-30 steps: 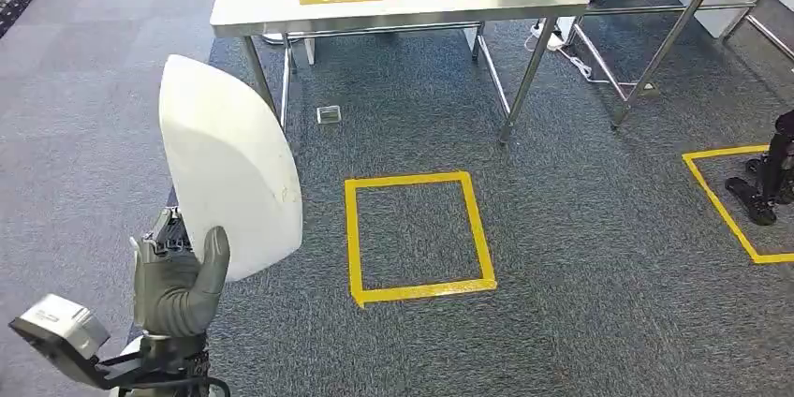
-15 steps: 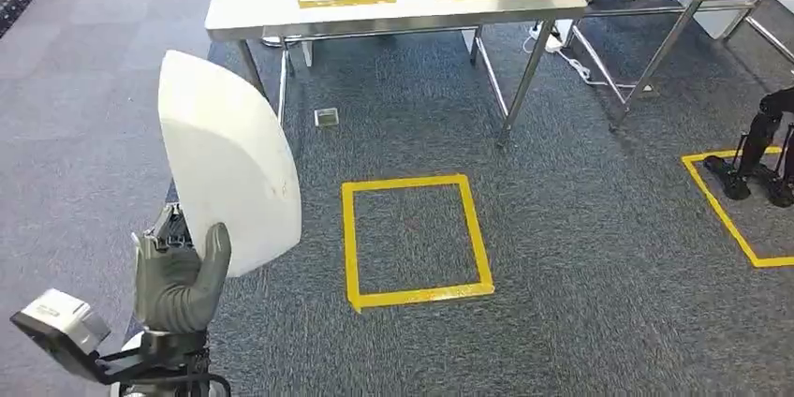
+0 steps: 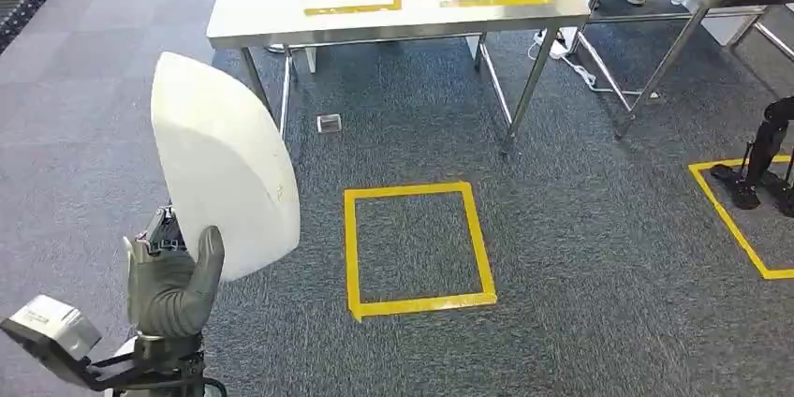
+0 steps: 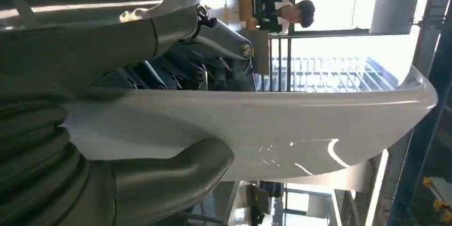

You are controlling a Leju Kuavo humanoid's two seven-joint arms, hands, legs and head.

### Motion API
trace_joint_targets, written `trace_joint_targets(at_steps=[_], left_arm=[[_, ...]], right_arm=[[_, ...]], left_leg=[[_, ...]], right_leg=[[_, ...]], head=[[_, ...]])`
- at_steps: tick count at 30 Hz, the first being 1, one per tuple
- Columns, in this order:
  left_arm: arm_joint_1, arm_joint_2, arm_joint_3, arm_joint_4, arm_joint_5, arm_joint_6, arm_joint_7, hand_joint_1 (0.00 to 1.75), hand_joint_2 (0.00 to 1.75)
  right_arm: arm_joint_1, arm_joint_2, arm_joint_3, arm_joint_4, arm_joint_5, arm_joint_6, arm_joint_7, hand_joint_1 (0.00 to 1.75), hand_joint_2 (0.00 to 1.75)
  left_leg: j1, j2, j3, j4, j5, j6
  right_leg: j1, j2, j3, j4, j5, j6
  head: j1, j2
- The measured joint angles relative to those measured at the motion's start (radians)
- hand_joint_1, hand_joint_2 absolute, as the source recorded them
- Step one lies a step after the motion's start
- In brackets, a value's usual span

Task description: Take the parts from the cabinet and place them on the table.

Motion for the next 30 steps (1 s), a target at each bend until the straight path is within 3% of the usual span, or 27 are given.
trace_joint_targets(at_steps=[2,4,5,7,8,9,10,11,12,13,15,17,19,20,22,23,24,25,27,28,29,30], left_arm=[[0.005,0.002,0.0,0.0,0.0,0.001,0.0,1.75,1.75],[0.003,0.001,0.001,-0.002,0.0,0.0,0.0,1.75,1.75],[0.001,0.001,0.001,-0.002,0.0,0.001,0.0,1.75,1.75],[0.002,0.001,0.0,-0.001,0.0,0.001,0.0,1.75,1.75],[0.003,0.001,0.0,-0.002,0.0,0.001,0.001,1.75,1.75],[0.003,0.001,0.0,-0.002,0.0,0.001,0.003,1.75,1.75],[0.004,0.001,0.0,-0.001,0.0,0.001,0.003,1.75,1.75],[0.004,0.001,0.0,-0.001,0.0,0.001,0.003,1.75,1.75],[0.004,0.001,0.0,-0.002,0.0,0.001,0.003,1.75,1.75],[0.004,0.001,0.0,-0.001,0.0,0.001,0.003,1.75,1.75],[0.002,0.001,0.0,-0.001,0.0,0.001,0.004,1.75,1.75],[0.003,0.001,0.0,-0.001,0.0,0.001,0.003,1.75,1.75],[0.003,0.002,0.001,-0.002,0.0,0.001,0.003,1.75,1.75],[0.001,0.002,0.002,-0.002,-0.001,0.001,0.003,1.75,1.75],[0.003,0.002,0.002,-0.002,0.0,0.001,0.003,1.75,1.75],[0.004,0.002,0.001,-0.002,0.0,0.001,0.003,1.75,1.75],[0.005,0.002,0.001,-0.001,0.0,0.001,0.003,1.75,1.75],[0.006,0.002,0.001,0.0,0.0,0.001,0.003,1.75,1.75],[0.006,0.002,0.002,0.0,0.0,0.001,0.003,1.75,1.75],[0.006,0.002,0.002,0.0,0.0,0.001,0.003,1.75,1.75],[0.006,0.002,0.001,0.002,0.0,0.001,0.004,1.75,1.75],[0.005,0.002,0.0,0.0,0.001,0.0,0.005,1.75,1.75]], right_arm=[[0.002,0.0,0.0,0.0,0.0,0.001,0.0,0.0,0.0],[-0.001,0.0,0.0,0.0,0.0,0.0,0.0,0.0,0.0],[-0.002,0.0,0.0,0.0,0.0,0.0,0.0,0.0,0.0],[-0.002,0.0,0.0,0.0,0.0,0.0,0.0,0.0,0.0],[-0.001,0.0,0.0,0.0,0.0,0.0,0.0,0.0,0.0],[0.001,0.0,0.0,0.0,0.0,0.0,0.0,0.0,0.0],[0.002,0.0,0.0,0.0,0.0,0.0,0.0,0.0,0.0],[0.002,0.0,0.0,0.0,0.0,0.0,0.0,0.0,0.0],[0.002,0.0,0.0,0.0,0.0,0.0,0.0,0.0,0.0],[0.002,-0.001,0.0,0.0,0.0,0.0,0.0,0.0,0.0],[0.0,-0.002,0.0,0.0,0.0,0.0,0.0,0.0,0.0],[0.003,-0.002,0.0,0.0,0.0,0.0,0.0,0.0,0.0],[0.006,-0.002,0.0,0.0,0.0,0.001,0.001,0.0,0.0],[0.004,-0.003,0.0,0.0,0.0,0.0,0.002,0.0,0.0],[0.001,-0.002,0.0,0.0,0.0,0.002,0.002,0.0,0.0],[0.003,-0.002,0.0,0.0,0.0,0.003,0.002,0.0,0.0],[0.006,-0.002,0.0,0.0,0.0,0.003,0.002,0.0,0.0],[0.009,-0.002,0.0,0.0,0.0,0.003,0.002,0.0,0.0],[0.007,-0.002,0.0,0.0,0.0,0.004,0.003,0.0,0.0],[0.008,-0.002,0.0,0.0,0.0,0.005,0.003,0.0,0.0],[0.005,-0.003,0.0,0.0,0.0,0.006,0.003,0.0,0.0],[0.003,-0.003,0.0,0.0,0.0,0.006,0.003,0.0,0.0]], left_leg=[[-0.003,-0.005,-0.002,-0.001,-0.002,0.009],[0.008,-0.006,0.011,-0.015,0.001,0.018],[0.008,-0.005,0.013,-0.015,-0.002,0.024],[0.006,-0.005,0.013,-0.014,-0.006,0.03],[0.004,-0.006,0.014,-0.013,-0.009,0.032],[0.002,-0.01,0.017,-0.012,-0.013,0.033],[0.001,-0.013,0.024,-0.012,-0.018,0.032],[0.0,-0.015,0.033,-0.011,-0.025,0.032],[0.0,-0.015,0.045,-0.011,-0.033,0.03],[0.0,-0.015,0.055,-0.012,-0.041,0.027],[-0.002,-0.018,0.052,-0.011,-0.047,0.015],[0.0,-0.018,0.056,-0.02,-0.049,0.006],[-0.002,-0.015,0.065,-0.012,-0.062,-0.007],[-0.002,-0.013,0.047,0.031,-0.08,-0.013],[0.004,-0.013,-0.045,0.194,-0.142,-0.021],[0.006,-0.013,-0.089,0.262,-0.156,-0.024],[0.008,-0.013,-0.116,0.288,-0.145,-0.026],[0.009,-0.012,-0.119,0.271,-0.102,-0.028],[0.011,-0.01,-0.074,0.119,0.026,-0.026],[0.01,-0.003,-0.049,0.046,0.062,-0.024],[0.001,-0.001,-0.044,0.054,0.044,-0.021],[0.003,-0.002,-0.028,0.021,0.025,-0.009]], right_leg=[[-0.002,-0.003,0.005,-0.011,0.002,0.012],[-0.001,0.003,0.003,0.006,-0.017,0.024],[-0.001,0.006,-0.026,0.062,-0.047,0.026],[-0.003,0.006,-0.119,0.228,-0.112,0.029],[-0.002,0.007,-0.159,0.291,-0.124,0.029],[-0.002,0.007,-0.18,0.309,-0.108,0.028],[-0.001,0.007,-0.173,0.274,-0.065,0.025],[-0.001,0.007,-0.146,0.205,-0.012,0.02],[0.001,0.009,-0.109,0.114,0.044,0.015],[0.004,0.017,-0.073,0.036,0.073,0.007],[0.009,0.018,-0.053,0.004,0.041,0.001],[0.013,0.019,-0.054,0.006,0.038,-0.007],[-0.001,0.016,-0.032,-0.015,0.037,-0.016],[-0.002,0.015,-0.02,-0.02,0.032,-0.022],[-0.003,0.013,-0.005,-0.021,0.02,-0.023],[-0.004,0.013,0.004,-0.02,0.012,-0.022],[-0.004,0.012,0.015,-0.02,0.003,-0.021],[-0.005,0.011,0.03,-0.02,-0.008,-0.019],[-0.009,0.012,0.066,-0.02,-0.033,-0.011],[-0.01,0.012,0.08,-0.021,-0.047,-0.004],[-0.004,0.01,0.086,-0.023,-0.053,0.004],[-0.004,0.012,0.082,-0.023,-0.056,0.012]], head=[[-0.003,0.0],[0.001,0.0],[0.004,0.0],[0.007,0.0],[0.007,0.0],[0.008,0.0],[0.008,0.0],[0.008,0.0],[0.009,0.0],[0.009,0.0],[0.002,0.0],[0.005,0.0],[0.005,0.0],[-0.002,0.0],[-0.005,0.0],[-0.005,0.0],[-0.005,0.0],[-0.005,0.0],[-0.005,0.0],[-0.006,0.0],[-0.008,0.0],[-0.016,0.0]])
